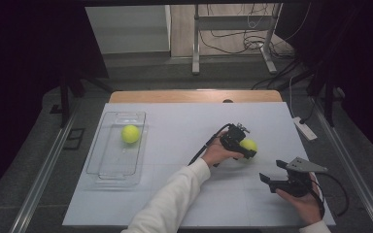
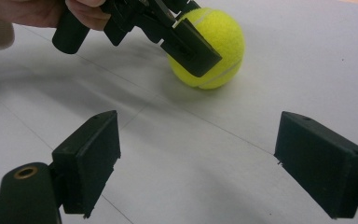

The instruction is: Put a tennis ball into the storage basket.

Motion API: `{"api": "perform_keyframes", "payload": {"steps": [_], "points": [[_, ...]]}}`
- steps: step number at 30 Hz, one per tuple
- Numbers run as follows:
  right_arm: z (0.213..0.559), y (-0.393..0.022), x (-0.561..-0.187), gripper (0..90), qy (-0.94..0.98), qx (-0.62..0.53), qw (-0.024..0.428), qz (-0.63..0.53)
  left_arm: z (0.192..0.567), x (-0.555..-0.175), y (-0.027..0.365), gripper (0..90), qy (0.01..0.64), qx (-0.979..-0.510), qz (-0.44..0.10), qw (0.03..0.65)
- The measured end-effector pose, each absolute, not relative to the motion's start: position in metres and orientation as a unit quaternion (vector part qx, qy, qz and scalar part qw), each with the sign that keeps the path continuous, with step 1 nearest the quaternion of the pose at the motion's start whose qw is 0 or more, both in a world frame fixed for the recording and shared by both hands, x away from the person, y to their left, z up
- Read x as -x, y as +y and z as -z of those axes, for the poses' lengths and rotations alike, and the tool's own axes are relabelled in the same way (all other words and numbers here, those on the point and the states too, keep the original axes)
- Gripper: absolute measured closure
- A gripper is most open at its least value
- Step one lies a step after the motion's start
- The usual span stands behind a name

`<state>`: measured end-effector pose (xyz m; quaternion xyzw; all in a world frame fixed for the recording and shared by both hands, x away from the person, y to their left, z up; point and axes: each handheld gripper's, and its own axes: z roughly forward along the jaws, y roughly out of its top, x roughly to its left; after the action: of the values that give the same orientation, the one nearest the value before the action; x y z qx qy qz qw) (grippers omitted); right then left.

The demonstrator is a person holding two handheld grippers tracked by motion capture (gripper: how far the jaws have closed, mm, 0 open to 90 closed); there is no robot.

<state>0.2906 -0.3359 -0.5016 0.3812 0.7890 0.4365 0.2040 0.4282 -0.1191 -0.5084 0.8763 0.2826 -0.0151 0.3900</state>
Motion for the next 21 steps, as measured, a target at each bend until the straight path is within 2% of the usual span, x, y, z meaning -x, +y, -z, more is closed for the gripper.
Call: {"api": "perform_keyframes", "payload": {"steps": [21], "points": [[0.501, -0.336, -0.291, 14.6, 0.788, -0.382, 0.206, -0.437, 0.492, -0.423, -0.109, 26.8, 0.279, -0.869, -0.005, 0.408]]}}
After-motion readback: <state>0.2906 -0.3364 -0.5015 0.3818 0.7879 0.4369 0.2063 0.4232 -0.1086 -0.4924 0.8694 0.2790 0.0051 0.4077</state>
